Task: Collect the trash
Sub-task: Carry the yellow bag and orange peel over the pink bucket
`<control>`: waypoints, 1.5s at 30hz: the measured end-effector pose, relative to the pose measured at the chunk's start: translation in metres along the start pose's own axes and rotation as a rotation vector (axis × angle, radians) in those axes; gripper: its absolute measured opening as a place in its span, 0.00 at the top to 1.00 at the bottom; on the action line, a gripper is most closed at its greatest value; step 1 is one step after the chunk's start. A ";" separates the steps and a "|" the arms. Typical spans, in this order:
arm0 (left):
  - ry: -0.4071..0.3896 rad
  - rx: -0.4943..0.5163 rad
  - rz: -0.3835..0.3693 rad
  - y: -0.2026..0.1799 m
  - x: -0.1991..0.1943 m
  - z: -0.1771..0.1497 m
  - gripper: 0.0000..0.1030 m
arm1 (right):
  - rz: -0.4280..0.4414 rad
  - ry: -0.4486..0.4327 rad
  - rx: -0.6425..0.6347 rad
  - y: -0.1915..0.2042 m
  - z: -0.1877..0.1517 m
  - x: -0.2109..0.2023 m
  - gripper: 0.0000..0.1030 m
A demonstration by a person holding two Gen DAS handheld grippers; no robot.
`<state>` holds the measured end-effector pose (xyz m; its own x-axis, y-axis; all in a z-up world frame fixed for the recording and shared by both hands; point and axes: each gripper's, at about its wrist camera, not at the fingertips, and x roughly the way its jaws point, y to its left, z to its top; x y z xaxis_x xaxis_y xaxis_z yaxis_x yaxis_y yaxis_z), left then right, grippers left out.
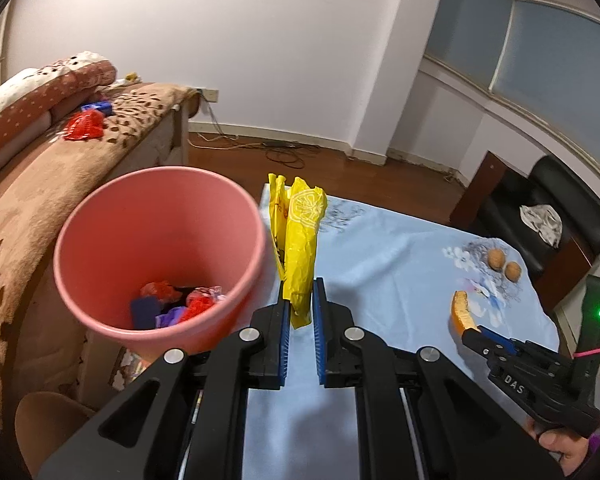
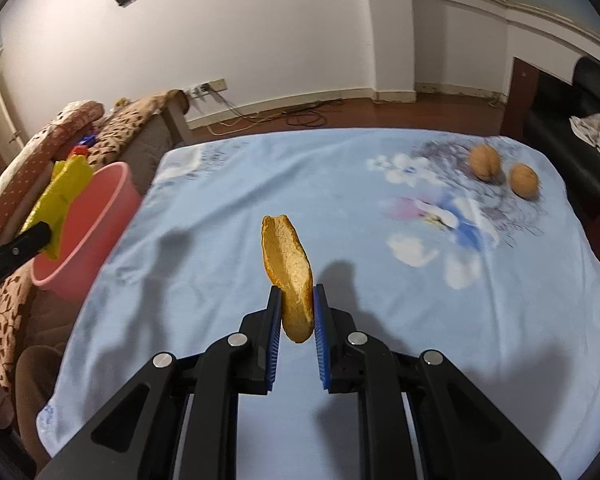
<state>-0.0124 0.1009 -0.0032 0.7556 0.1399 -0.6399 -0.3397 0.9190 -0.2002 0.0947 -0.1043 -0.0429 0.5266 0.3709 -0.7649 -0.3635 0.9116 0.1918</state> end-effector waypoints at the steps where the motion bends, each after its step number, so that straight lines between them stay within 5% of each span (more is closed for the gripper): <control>1: -0.010 -0.001 0.012 0.003 -0.002 0.000 0.90 | 0.008 -0.002 -0.009 0.005 0.001 -0.001 0.86; 28: -0.147 -0.104 0.230 0.082 -0.016 0.009 0.90 | 0.213 -0.050 -0.251 0.170 0.062 0.017 0.86; 45: -0.069 -0.208 0.270 0.132 0.017 0.005 0.90 | 0.253 -0.002 -0.314 0.221 0.073 0.057 0.86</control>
<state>-0.0414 0.2267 -0.0369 0.6564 0.3987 -0.6405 -0.6341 0.7516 -0.1819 0.1004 0.1312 0.0008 0.3918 0.5773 -0.7164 -0.6987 0.6933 0.1766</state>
